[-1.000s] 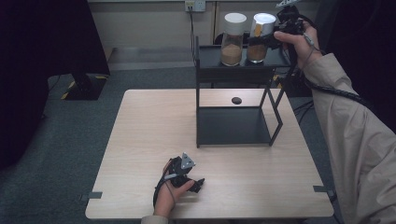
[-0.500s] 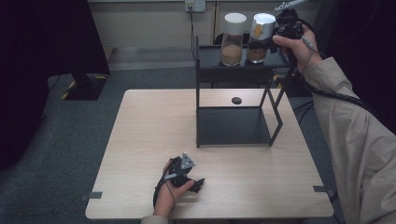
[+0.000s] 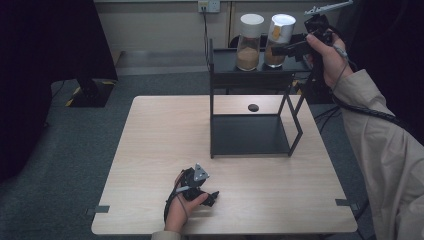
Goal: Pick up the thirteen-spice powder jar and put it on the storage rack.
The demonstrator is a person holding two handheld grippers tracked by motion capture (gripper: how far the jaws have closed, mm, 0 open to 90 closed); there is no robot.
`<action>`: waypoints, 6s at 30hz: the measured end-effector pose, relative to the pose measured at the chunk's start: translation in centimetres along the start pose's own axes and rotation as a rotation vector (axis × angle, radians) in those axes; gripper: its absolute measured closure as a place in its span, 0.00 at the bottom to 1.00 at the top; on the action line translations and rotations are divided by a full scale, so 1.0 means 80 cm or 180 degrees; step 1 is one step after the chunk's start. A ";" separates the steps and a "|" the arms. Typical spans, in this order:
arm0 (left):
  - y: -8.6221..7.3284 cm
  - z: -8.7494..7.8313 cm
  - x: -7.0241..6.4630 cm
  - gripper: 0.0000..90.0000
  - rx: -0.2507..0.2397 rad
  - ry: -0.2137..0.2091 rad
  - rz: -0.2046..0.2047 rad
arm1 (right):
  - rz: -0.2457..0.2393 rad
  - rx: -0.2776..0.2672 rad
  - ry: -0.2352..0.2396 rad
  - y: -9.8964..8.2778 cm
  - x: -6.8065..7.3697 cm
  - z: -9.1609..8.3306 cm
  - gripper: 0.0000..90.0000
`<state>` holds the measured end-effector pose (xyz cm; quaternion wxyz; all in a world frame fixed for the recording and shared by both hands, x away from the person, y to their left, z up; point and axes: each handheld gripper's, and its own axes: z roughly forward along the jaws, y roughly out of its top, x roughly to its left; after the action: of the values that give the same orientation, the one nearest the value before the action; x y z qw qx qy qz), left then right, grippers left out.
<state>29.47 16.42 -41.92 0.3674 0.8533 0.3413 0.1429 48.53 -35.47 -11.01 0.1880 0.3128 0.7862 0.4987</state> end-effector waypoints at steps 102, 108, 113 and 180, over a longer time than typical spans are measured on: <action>-0.001 -0.001 -0.001 0.00 -0.0001 0.0018 -0.0007 | 0.0182 0.0042 0.0467 -0.189 0.099 0.007 0.01; -0.001 -0.001 -0.001 0.00 -0.0001 0.0018 -0.0008 | 0.0228 0.0062 0.0492 -0.203 0.098 0.012 0.01; -0.001 -0.001 -0.001 0.00 -0.0001 0.0018 -0.0007 | 0.0226 0.0100 0.0508 -0.211 0.098 0.015 0.01; -0.001 -0.001 -0.001 0.00 -0.0002 0.0018 -0.0008 | 0.0551 0.0607 0.0550 -0.366 0.086 0.049 0.02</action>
<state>29.30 16.44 -41.93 0.3669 0.8523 0.3433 0.1450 36.95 -37.12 -38.99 0.0454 0.3518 0.8134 0.4611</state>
